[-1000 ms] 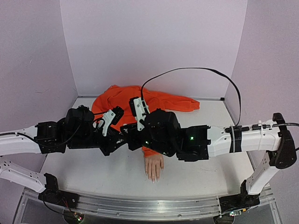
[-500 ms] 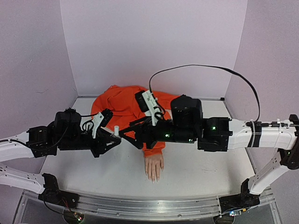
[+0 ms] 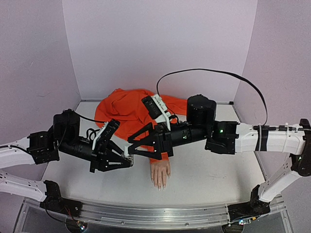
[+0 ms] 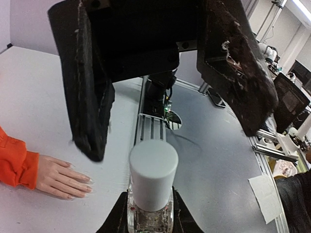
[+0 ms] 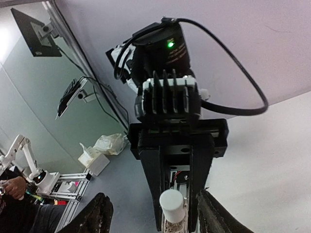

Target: Paint the nails

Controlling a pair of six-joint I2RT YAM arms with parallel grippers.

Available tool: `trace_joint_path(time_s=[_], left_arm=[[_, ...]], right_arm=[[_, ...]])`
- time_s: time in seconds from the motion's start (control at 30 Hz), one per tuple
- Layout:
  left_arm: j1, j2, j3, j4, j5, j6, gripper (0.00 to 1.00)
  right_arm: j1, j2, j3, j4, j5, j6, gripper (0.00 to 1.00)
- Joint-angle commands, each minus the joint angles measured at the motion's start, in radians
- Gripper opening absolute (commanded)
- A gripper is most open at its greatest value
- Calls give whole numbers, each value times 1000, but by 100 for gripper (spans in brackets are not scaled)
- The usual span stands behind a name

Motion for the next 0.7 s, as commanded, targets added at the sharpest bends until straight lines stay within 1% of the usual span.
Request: trace_joint_path(time_s=[0.0,0.13,0.2,0.3,0.4,0.5,0.53,0.63,0.67], left_arm=[[-2,45,64,84,133,-14,0],[-3,55,66,92,144,-16,0],[-3,55,65,93,146,-15,0],[-2,56,67,95,148,-10,0],[-3,58,67,95,137,-6,0],[-3,56,64,95,110,-5,0],[-1,53,61,95,97,-3,0],[-2,38,54,94,22,0,0],[-2,30,50,93,-35,0,0]], right_arm=[[3,48,55,139,-157,40,59],[5,67,63,153,-175,43,52],[5,73,65,155,-179,41,45],[6,82,69,161,-190,43,31],[5,91,73,165,-199,47,20],[5,99,75,164,-199,47,3],[6,101,74,165,-198,47,0],[5,105,71,161,-186,45,0],[6,105,69,157,-173,44,0]])
